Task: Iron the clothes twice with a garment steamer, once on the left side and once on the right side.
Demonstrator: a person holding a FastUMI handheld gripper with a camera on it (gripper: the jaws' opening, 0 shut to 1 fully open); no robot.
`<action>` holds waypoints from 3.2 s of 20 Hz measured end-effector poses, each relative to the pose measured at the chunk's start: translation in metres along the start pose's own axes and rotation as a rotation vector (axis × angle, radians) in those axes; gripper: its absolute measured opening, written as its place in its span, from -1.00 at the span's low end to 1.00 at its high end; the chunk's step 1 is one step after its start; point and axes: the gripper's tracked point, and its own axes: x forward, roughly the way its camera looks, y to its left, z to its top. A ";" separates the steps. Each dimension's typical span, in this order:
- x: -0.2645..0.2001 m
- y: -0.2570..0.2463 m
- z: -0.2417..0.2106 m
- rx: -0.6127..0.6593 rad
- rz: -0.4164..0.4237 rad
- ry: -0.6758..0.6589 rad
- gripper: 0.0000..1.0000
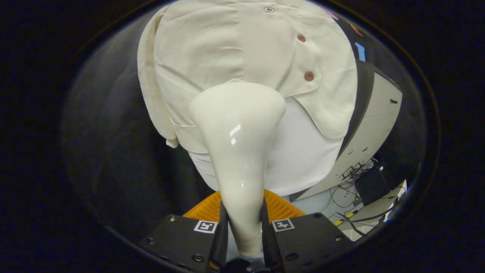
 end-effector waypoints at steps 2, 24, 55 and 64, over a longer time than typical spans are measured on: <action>-0.026 -0.003 0.017 0.020 -0.014 -0.054 -0.23; -0.154 -0.105 0.329 -0.070 -0.009 -0.513 -0.25; -0.016 -0.181 0.213 0.018 -0.107 -0.322 -0.25; 0.022 -0.193 0.148 0.090 -0.125 -0.210 -0.25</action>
